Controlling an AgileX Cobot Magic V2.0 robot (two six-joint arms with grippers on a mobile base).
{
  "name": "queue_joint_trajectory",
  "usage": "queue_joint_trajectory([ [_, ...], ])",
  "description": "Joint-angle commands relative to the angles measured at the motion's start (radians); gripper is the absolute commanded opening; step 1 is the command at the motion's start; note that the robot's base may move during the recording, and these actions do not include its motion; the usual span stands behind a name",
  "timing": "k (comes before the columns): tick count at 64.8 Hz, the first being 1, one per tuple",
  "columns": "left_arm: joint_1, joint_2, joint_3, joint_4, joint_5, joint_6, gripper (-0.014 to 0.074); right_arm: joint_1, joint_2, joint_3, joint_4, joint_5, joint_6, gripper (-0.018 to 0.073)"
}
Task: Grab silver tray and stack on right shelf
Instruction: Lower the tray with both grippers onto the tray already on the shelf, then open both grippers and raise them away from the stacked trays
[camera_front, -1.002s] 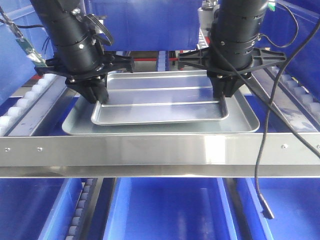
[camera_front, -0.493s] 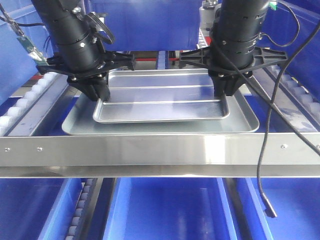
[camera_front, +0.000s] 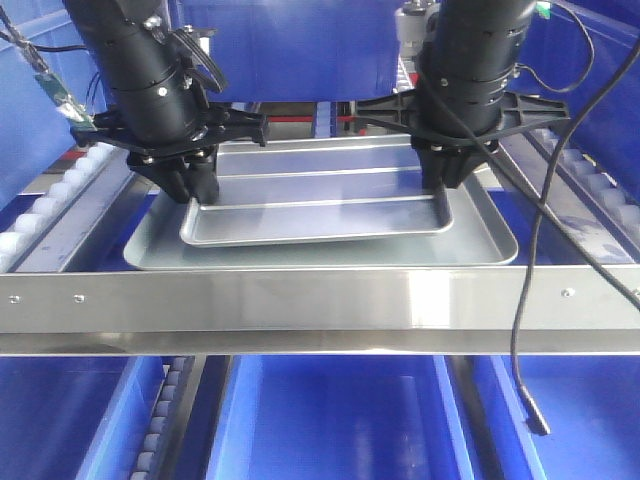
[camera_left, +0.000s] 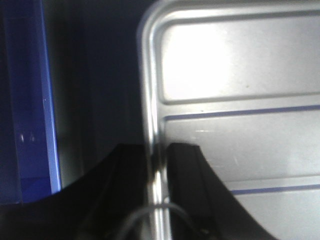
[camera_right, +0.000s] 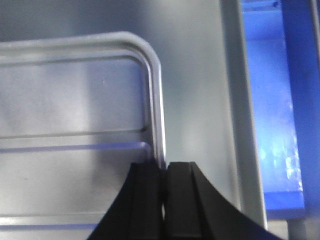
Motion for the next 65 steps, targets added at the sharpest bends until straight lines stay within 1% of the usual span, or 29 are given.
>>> queue_joint_trajectory([
  [1,-0.022,-0.055,-0.038,-0.024,-0.083,0.008,0.0177,0.015,-0.056,-0.048,-0.043,-0.123,0.001,0.0146],
  [2,-0.019,-0.055,-0.038,-0.023,-0.083,0.008,0.0181,0.015,-0.056,-0.048,-0.052,-0.120,0.001,0.0157],
  [4,-0.016,-0.055,-0.038,-0.019,-0.083,0.008,0.0199,0.015,-0.056,-0.048,-0.070,-0.114,0.001,0.0207],
  [10,-0.009,-0.055,-0.038,-0.022,-0.083,0.008,0.0233,0.013,-0.056,-0.048,-0.086,-0.107,0.001,0.0417],
  [11,-0.009,-0.055,-0.038,-0.022,-0.083,0.008,0.0242,0.013,-0.056,-0.048,-0.086,-0.107,0.001,0.0466],
  [14,-0.009,-0.055,-0.038,-0.018,-0.083,0.008,0.0254,0.013,-0.056,-0.048,-0.086,-0.107,0.001,0.0536],
  [17,-0.009,-0.055,-0.038,0.007,-0.079,0.008,0.0269,0.013,-0.056,-0.048,-0.086,-0.102,0.001,0.0602],
  [20,-0.009,-0.055,-0.038,0.039,-0.073,0.008,0.0279,0.013,-0.056,-0.048,-0.086,-0.095,0.001,0.0626],
  [23,-0.009,-0.055,-0.038,0.058,-0.071,0.008,0.0281,0.013,-0.056,-0.048,-0.086,-0.087,0.001,0.0626],
  [34,-0.006,-0.055,-0.038,0.054,-0.075,0.008,0.0280,0.008,-0.056,-0.048,-0.087,-0.073,0.001,0.0624],
  [36,-0.006,-0.055,-0.038,0.054,-0.075,0.008,0.0277,0.008,-0.056,-0.048,-0.087,-0.068,0.001,0.0619],
  [38,-0.006,-0.055,-0.038,0.054,-0.075,0.008,0.0260,0.008,-0.056,-0.048,-0.087,-0.063,0.001,0.0589],
  [41,-0.006,-0.057,-0.038,0.054,-0.066,0.008,0.0209,0.008,-0.057,-0.048,-0.087,-0.054,0.001,0.0511],
  [43,-0.006,-0.057,-0.038,0.054,-0.061,0.008,0.0156,0.008,-0.057,-0.048,-0.087,-0.047,0.001,0.0434],
  [44,-0.006,-0.057,-0.038,0.054,-0.056,0.008,0.0111,0.008,-0.057,-0.048,-0.087,-0.044,0.001,0.0366],
  [51,-0.006,-0.057,-0.038,0.054,-0.047,0.008,-0.0105,0.008,-0.057,-0.048,-0.087,-0.050,0.001,0.0030],
  [57,-0.001,-0.057,-0.038,0.059,-0.056,0.008,-0.0092,0.008,-0.057,-0.048,-0.087,-0.069,0.002,0.0096],
  [61,-0.001,-0.057,-0.038,0.059,-0.059,0.008,-0.0092,0.008,-0.057,-0.048,-0.087,-0.081,0.002,0.0102],
  [65,-0.001,-0.063,-0.038,0.051,-0.038,0.008,-0.0092,0.008,-0.058,-0.048,-0.085,-0.088,0.002,0.0097],
])
